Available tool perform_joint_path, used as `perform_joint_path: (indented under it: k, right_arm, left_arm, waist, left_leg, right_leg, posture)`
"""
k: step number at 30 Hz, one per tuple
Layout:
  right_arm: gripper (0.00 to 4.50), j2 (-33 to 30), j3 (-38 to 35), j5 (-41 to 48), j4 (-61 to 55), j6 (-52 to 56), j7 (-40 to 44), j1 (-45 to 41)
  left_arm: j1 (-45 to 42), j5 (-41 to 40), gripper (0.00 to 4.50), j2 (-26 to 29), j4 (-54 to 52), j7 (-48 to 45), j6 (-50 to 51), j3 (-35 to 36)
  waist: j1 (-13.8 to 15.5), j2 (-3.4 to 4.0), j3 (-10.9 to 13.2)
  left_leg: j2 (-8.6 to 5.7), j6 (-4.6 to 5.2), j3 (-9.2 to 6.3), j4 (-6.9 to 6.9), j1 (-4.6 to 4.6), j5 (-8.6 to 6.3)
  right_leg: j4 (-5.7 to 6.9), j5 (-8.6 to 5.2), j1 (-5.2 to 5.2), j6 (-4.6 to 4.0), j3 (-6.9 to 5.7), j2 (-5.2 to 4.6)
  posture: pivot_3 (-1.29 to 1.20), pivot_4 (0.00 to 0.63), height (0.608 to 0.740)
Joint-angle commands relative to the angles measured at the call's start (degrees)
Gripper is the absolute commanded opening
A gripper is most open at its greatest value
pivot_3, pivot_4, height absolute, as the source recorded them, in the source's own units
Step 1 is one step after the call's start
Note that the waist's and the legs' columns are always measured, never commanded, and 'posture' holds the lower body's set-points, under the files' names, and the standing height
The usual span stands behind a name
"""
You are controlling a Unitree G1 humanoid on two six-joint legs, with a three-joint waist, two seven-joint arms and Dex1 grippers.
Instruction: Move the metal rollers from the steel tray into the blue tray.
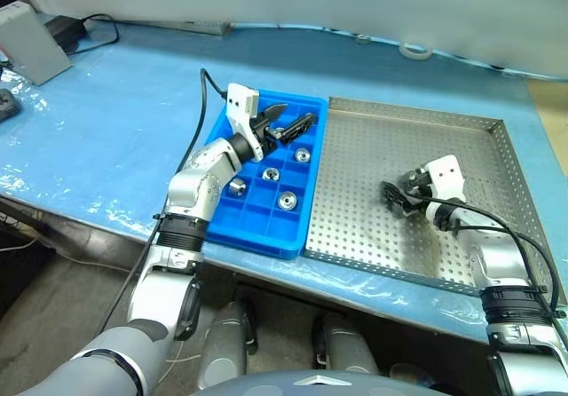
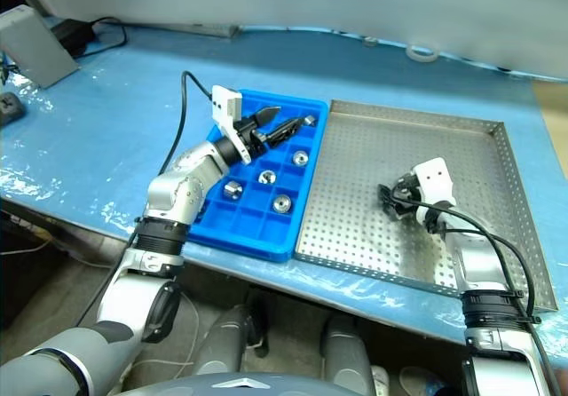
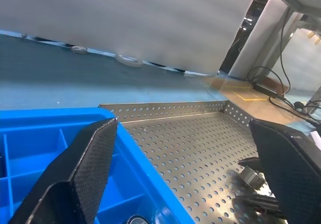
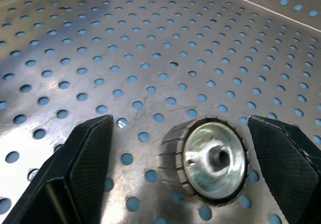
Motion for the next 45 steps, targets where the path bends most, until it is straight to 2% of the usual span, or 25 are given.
perform_joint_path:
  k: [1, 7, 12, 16, 17, 22, 27, 32, 35, 38, 41, 45]
  right_arm:
    - [4.50, -0.01, -1.16, -0.73, 1.37, -1.31, -0.98, -0.12]
    - [4.50, 0.42, 0.53, -0.98, -0.61, -1.85, -0.18, 1.30]
    - [2.87, 0.80, 2.22, -2.16, -1.79, -0.48, -0.47, 1.97]
    - [1.75, 1.08, 1.96, -1.91, -3.57, -2.92, -0.39, 1.40]
    - [1.67, 1.10, 2.01, -2.54, -3.31, -2.25, -1.34, 0.81]
    - [1.67, 1.60, 1.99, 1.21, -8.04, -0.22, 2.51, -1.81]
    - [1.67, 3.67, 4.21, 8.83, -18.06, 6.87, 9.27, -6.19]
    - [1.67, 8.19, 12.67, 14.88, -24.46, 13.70, 16.45, -11.28]
    - [1.67, 12.11, 16.37, 16.41, -21.76, 15.62, 18.89, -13.83]
    - [1.67, 17.69, 18.25, 13.50, -10.87, 14.55, 17.03, -19.60]
    - [1.67, 19.53, 21.40, 10.48, -4.83, 12.32, 19.00, -21.76]
    - [1.67, 20.66, 22.81, 11.33, -3.78, 15.10, 21.83, -21.62]
  left_arm:
    - [-0.27, -0.05, 4.49, -0.01, -2.63, -0.20, 0.03, -0.33]
    - [-0.02, -0.05, 4.49, 0.17, -2.99, -0.14, 0.59, -0.25]
    - [0.46, 0.04, 4.50, 0.85, -3.54, -0.03, 1.00, 0.03]
    - [0.71, -0.40, 4.50, 2.35, -4.79, 0.14, 1.87, 0.97]
    - [0.89, -0.40, 4.50, 2.78, -5.20, 0.28, 2.02, 1.17]
    - [4.56, -1.71, 4.50, 7.35, -11.32, 0.78, 5.08, 3.09]
    - [12.29, -2.18, 4.50, 13.93, -19.62, -1.20, 6.71, 4.18]
    - [16.99, -3.39, 4.50, 18.63, -21.94, -1.63, 6.08, 8.21]
    - [18.40, -3.18, 4.50, 21.00, -22.09, -2.53, 4.90, 9.68]
    - [19.45, -2.71, 4.50, 23.75, -20.92, -3.69, 3.60, 11.08]
    - [20.16, -3.24, 4.50, 24.92, -21.41, -3.91, 3.43, 11.81]
    - [24.08, -4.75, 4.50, 25.01, -26.23, -3.53, 4.48, 12.20]
  waist:
    - [0.05, 0.00, 0.00]
    - [0.02, 0.00, 0.00]
    - [-0.01, -0.02, 0.00]
    - [0.00, -0.03, 0.01]
    - [0.00, -0.04, 0.01]
    - [-0.44, -0.04, 0.02]
    - [-1.29, -0.02, 0.03]
    - [-0.99, -0.06, 0.05]
    - [-0.28, -0.11, 0.06]
    - [0.44, -0.17, 0.10]
    - [1.18, -0.28, 0.07]
    - [1.99, -0.39, 0.07]
  left_leg:
    - [0.00, 0.00, 0.00, 0.00, 0.00, 0.00]
    - [0.00, 0.00, 0.00, 0.00, 0.03, 0.00]
    - [0.01, 0.01, 0.00, -0.01, 0.07, -0.01]
    - [0.01, -0.01, 0.00, -0.01, 0.09, -0.02]
    - [0.01, -0.04, 0.00, -0.01, 0.09, -0.03]
    - [0.01, 0.00, 0.01, -0.09, 0.05, -0.01]
    - [0.03, 0.00, 0.01, -0.14, -0.19, 0.00]
    - [0.07, -0.15, 0.00, -0.18, -0.09, 0.01]
    - [0.07, -0.32, -0.01, -0.25, -0.01, -0.03]
    - [0.04, -0.39, -0.01, -0.27, -0.02, 0.00]
    - [0.00, -0.63, -0.01, -0.37, -0.04, 0.16]
    - [-0.05, -0.93, 0.00, -0.89, 0.02, 0.36]
  right_leg:
    - [0.00, 0.00, 0.00, 0.00, 0.00, 0.00]
    - [0.00, 0.00, 0.03, 0.00, 0.00, 0.00]
    - [-0.04, 0.00, 0.07, 0.00, 0.00, 0.00]
    - [-0.04, 0.00, 0.09, 0.00, 0.00, 0.00]
    - [-0.04, 0.00, 0.08, 0.00, 0.01, 0.00]
    - [-0.06, 0.00, 0.00, 0.00, 0.02, 0.01]
    - [-0.04, 0.00, -0.25, 0.00, 0.01, 0.03]
    - [-0.01, -0.01, -0.19, 0.00, -0.02, 0.08]
    - [-0.02, -0.01, -0.14, 0.00, -0.01, 0.09]
    - [0.01, -0.01, -0.20, -0.01, 0.01, 0.09]
    - [0.05, 0.02, -0.24, -0.06, 0.00, 0.07]
    - [-0.18, 0.03, -0.31, -0.06, 0.01, 0.07]
  posture:
    - [-0.14, 0.150, 0.740]
    - [-0.14, 0.150, 0.740]
    - [-0.14, 0.150, 0.740]
    - [-0.13, 0.150, 0.740]
    - [-0.13, 0.150, 0.740]
    - [-0.13, 0.150, 0.740]
    - [-0.10, 0.150, 0.740]
    - [-0.06, 0.150, 0.740]
    - [-0.02, 0.150, 0.740]
    - [0.02, 0.150, 0.740]
    - [0.04, 0.150, 0.740]
    - [0.10, 0.150, 0.740]
